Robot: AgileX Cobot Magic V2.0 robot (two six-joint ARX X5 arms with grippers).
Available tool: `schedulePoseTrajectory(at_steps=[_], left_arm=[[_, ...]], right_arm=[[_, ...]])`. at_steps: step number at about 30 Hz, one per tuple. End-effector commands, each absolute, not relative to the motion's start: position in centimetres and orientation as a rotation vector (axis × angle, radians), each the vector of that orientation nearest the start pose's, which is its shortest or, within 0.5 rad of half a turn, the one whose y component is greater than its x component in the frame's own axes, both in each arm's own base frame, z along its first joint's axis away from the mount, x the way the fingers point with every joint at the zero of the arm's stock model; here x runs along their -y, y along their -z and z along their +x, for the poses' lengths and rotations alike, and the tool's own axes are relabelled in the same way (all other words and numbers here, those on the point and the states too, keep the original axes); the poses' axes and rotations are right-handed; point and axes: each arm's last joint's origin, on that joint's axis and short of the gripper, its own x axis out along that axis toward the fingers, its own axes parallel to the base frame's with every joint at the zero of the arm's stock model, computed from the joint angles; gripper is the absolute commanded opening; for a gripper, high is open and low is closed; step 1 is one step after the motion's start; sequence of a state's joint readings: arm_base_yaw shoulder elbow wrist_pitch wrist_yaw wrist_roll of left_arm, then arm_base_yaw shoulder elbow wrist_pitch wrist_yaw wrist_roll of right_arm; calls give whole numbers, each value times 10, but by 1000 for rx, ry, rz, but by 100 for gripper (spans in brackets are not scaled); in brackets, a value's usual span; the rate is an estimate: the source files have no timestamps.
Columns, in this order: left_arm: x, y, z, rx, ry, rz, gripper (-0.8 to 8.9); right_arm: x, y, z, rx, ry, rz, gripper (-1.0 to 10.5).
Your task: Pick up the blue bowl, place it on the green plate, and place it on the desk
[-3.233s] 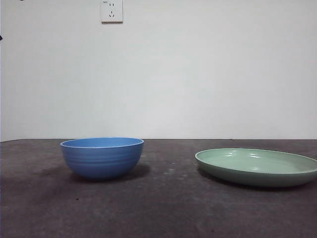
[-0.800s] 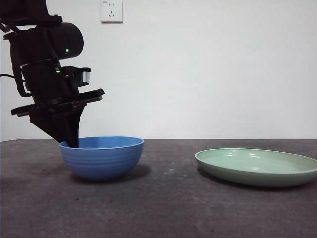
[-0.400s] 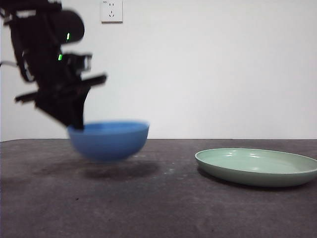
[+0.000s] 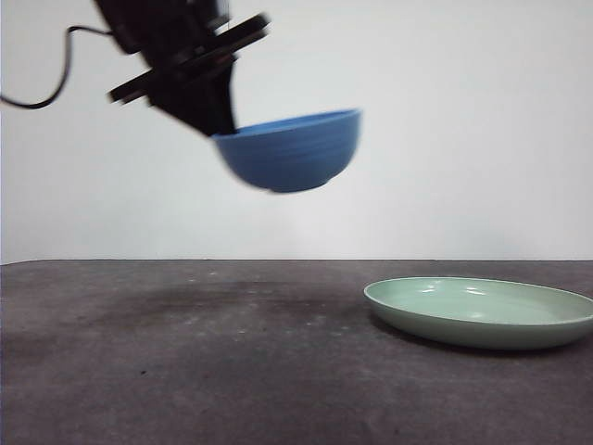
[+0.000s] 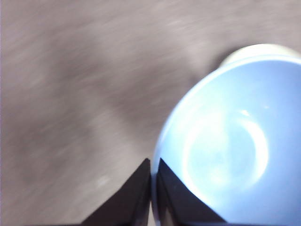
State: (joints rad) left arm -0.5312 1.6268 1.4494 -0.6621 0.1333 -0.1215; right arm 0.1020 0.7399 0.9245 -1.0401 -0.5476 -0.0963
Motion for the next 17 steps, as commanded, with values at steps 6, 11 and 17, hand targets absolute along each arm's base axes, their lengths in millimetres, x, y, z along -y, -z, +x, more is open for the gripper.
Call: schedulePoseTrajectory(at_steps=[6,11,17], left_arm=[[232,-311,314,-862,656,64,10],[266,-297,325,-892,693,80,10],[307,-270,338,-935,730,116,10]], right_arm=[[-27,-321,112,-794,-650,108,376],[-27,-321,112,-796,-650,109,376],[-27,-321,111,-802,-650,110,376]])
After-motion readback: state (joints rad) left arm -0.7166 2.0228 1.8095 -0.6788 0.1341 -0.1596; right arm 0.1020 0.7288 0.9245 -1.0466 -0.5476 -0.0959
